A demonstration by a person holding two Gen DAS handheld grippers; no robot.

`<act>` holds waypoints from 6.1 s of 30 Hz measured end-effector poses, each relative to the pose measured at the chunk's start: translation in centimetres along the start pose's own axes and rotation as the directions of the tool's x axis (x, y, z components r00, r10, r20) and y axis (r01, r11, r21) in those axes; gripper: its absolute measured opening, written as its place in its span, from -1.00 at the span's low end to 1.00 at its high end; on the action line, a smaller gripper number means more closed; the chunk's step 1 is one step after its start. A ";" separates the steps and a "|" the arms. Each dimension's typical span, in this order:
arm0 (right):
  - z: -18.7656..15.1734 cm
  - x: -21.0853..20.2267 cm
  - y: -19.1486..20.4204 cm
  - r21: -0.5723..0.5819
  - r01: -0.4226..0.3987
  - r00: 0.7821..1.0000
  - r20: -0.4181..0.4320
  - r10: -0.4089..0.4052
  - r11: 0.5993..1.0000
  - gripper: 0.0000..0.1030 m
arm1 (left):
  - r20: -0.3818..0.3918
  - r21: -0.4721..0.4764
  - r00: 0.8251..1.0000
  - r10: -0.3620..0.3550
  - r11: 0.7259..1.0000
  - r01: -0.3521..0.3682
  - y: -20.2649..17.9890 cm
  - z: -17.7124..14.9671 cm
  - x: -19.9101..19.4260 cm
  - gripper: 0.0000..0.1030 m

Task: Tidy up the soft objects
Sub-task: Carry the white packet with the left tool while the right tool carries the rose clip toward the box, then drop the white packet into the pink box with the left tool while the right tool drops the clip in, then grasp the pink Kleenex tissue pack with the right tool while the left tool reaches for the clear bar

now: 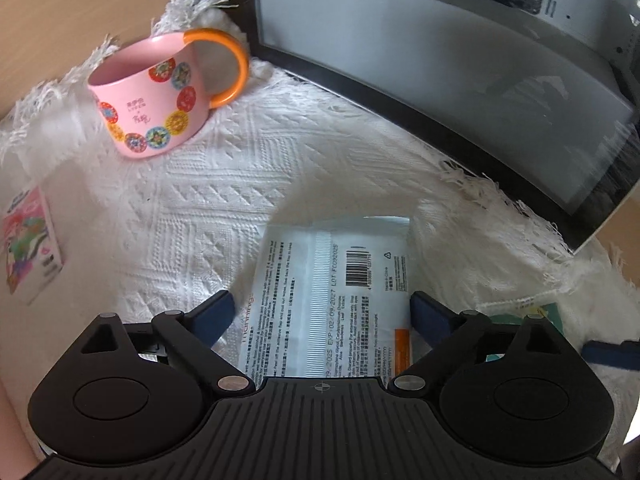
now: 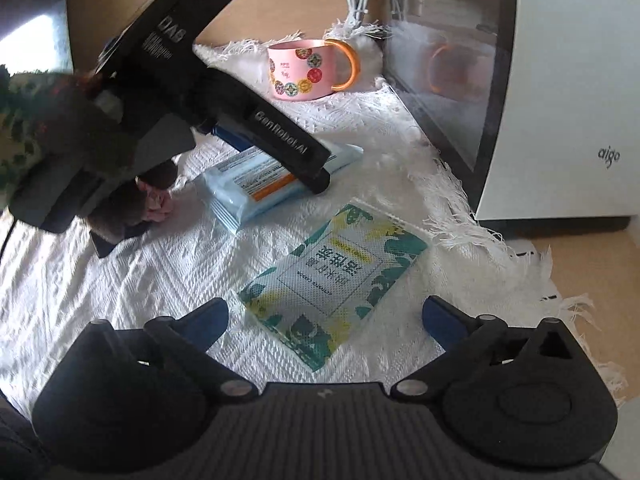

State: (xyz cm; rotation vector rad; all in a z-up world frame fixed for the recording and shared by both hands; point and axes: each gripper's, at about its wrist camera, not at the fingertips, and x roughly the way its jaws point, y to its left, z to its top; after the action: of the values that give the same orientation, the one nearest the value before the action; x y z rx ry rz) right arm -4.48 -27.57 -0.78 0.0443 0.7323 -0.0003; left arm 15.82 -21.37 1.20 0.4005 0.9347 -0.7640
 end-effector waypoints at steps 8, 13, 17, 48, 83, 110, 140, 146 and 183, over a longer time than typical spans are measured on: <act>1.0 0.1 -0.5 0.048 -0.022 0.999 -0.043 0.024 0.999 0.97 | 0.042 -0.023 0.999 -0.021 0.999 0.022 -0.3 -1.2 -1.6 0.57; 1.1 -1.1 -0.2 0.028 0.008 0.999 -0.039 -0.007 1.000 0.92 | 0.074 -0.116 0.994 -0.078 0.989 0.086 0.5 -2.2 -4.6 0.56; 1.5 -3.3 0.7 0.007 0.020 0.999 0.038 -0.020 1.000 0.92 | 0.167 -0.199 0.981 -0.093 0.972 0.126 1.7 -4.1 -9.8 0.56; 5.5 2.6 15.5 -0.303 -0.191 0.977 0.031 0.210 0.934 0.32 | 0.059 -0.754 0.965 0.256 0.645 -0.125 11.4 -27.0 -22.9 0.56; 4.3 -2.1 14.6 -0.351 -0.340 0.917 0.085 0.391 0.873 0.39 | 0.021 -0.725 0.970 0.243 0.672 -0.152 10.8 -26.6 -22.7 0.56; 8.9 -5.3 18.2 -0.283 -0.117 0.966 0.191 0.176 0.952 -0.51 | 0.281 -0.528 0.888 0.365 0.831 -0.175 23.2 -13.5 -24.8 0.59; 20.6 5.6 26.4 -0.416 -0.239 0.913 0.210 0.349 0.877 0.35 | 0.340 -0.728 0.843 0.417 0.684 -0.045 28.2 -21.8 -25.0 0.51; 23.1 14.0 20.6 -0.311 -0.053 0.977 0.181 0.114 0.949 0.35 | 0.352 -0.632 0.870 0.347 0.773 -0.053 25.1 -18.2 -24.2 0.51; 12.3 6.0 0.3 -0.054 -0.077 0.994 0.069 0.081 0.996 -0.02 | -0.160 -0.621 0.897 0.411 0.665 -0.416 25.9 4.6 2.6 -0.32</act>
State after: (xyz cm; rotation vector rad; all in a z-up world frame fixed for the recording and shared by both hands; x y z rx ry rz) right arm 8.16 -27.71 4.36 0.0242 0.6587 0.0919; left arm 38.45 -7.75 1.25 -0.0077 1.0015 0.0130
